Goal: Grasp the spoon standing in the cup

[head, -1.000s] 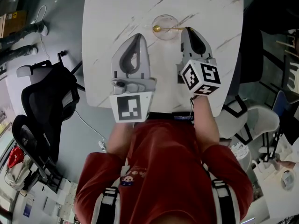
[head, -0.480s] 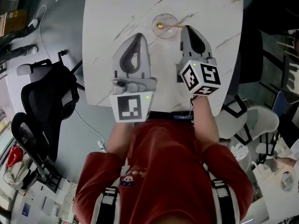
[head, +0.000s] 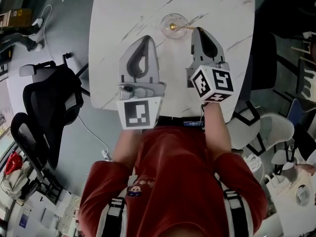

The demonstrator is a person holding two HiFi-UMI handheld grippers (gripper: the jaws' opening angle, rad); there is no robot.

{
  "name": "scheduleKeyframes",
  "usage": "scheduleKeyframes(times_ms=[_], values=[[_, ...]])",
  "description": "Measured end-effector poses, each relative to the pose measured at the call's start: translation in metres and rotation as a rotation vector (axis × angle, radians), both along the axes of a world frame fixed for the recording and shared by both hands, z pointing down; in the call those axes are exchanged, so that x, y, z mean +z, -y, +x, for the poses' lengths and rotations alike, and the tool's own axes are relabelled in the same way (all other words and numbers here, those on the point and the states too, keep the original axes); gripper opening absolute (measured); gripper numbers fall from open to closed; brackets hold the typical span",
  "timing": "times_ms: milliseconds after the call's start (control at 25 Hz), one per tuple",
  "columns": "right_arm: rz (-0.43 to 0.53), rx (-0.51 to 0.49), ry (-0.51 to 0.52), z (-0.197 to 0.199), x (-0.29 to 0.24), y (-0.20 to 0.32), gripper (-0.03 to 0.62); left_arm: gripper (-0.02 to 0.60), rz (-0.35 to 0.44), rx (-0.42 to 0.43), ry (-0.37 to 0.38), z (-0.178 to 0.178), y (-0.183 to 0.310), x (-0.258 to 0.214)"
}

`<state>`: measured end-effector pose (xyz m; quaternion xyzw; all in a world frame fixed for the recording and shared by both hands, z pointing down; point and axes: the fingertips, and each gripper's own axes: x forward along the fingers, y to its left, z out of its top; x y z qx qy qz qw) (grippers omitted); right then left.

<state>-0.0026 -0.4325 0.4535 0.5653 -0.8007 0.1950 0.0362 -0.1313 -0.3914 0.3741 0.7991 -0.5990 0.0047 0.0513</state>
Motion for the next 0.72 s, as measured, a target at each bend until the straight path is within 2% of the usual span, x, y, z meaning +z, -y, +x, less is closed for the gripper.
scheduleKeyframes(times_ms=[720], values=[[0.132, -0.035, 0.03, 0.016, -0.067, -0.046, 0.015, 0.002, 0.086, -0.037, 0.008, 0.015, -0.055, -0.047]])
